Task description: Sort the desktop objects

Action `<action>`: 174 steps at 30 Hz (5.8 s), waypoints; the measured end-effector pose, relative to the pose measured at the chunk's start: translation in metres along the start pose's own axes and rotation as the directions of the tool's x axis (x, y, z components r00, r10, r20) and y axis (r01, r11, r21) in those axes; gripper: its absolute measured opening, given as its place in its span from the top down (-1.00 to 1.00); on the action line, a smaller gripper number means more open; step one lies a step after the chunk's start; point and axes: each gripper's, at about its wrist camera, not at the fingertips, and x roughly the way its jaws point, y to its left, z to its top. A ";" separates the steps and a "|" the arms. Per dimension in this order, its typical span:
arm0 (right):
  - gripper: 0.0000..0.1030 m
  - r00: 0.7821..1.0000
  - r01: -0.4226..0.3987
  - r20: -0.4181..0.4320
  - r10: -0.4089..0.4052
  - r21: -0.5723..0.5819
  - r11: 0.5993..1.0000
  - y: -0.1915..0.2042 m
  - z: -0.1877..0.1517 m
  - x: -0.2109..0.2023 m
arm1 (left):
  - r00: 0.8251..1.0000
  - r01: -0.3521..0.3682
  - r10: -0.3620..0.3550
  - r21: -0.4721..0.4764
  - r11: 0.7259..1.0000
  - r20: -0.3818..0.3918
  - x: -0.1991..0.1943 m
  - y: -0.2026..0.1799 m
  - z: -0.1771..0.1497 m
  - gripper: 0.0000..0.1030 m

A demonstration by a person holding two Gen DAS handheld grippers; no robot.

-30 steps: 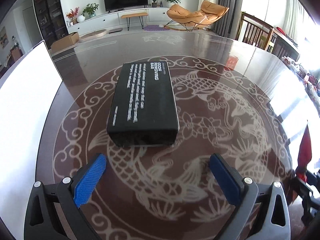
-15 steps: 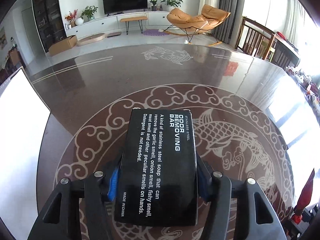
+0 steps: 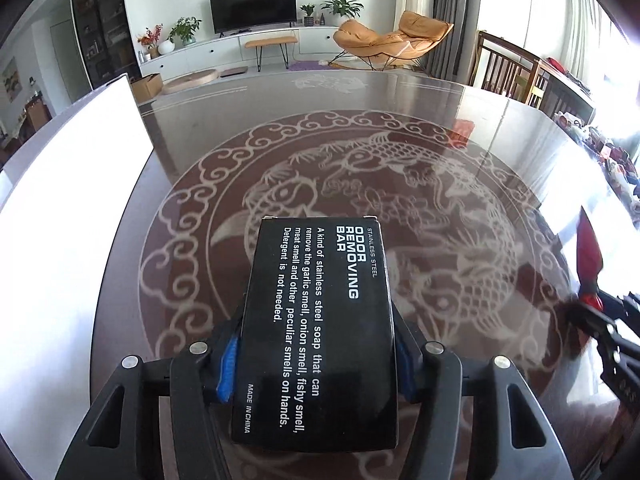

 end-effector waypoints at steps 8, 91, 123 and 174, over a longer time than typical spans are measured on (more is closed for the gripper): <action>0.38 1.000 0.022 -0.003 -0.022 -0.031 0.999 0.008 0.001 0.002 | 1.000 0.015 -0.015 0.013 1.000 0.014 -0.043 -0.028 -0.061 -0.14; -0.32 0.998 0.035 0.066 -0.022 -0.202 0.979 0.072 -0.078 -0.051 | 0.999 -0.038 0.036 -0.068 0.997 -0.030 -0.037 -0.020 -0.064 -0.93; 0.65 0.941 -0.205 -0.294 0.167 -0.102 0.974 0.007 0.018 -0.070 | 0.975 0.221 -0.221 0.030 0.975 -0.009 -0.090 0.005 -0.025 -0.13; -0.77 0.875 -0.479 -0.167 0.454 -0.431 0.765 0.344 0.094 -0.083 | 0.912 -0.298 0.397 -0.499 0.814 0.103 -0.235 0.257 -0.076 -1.00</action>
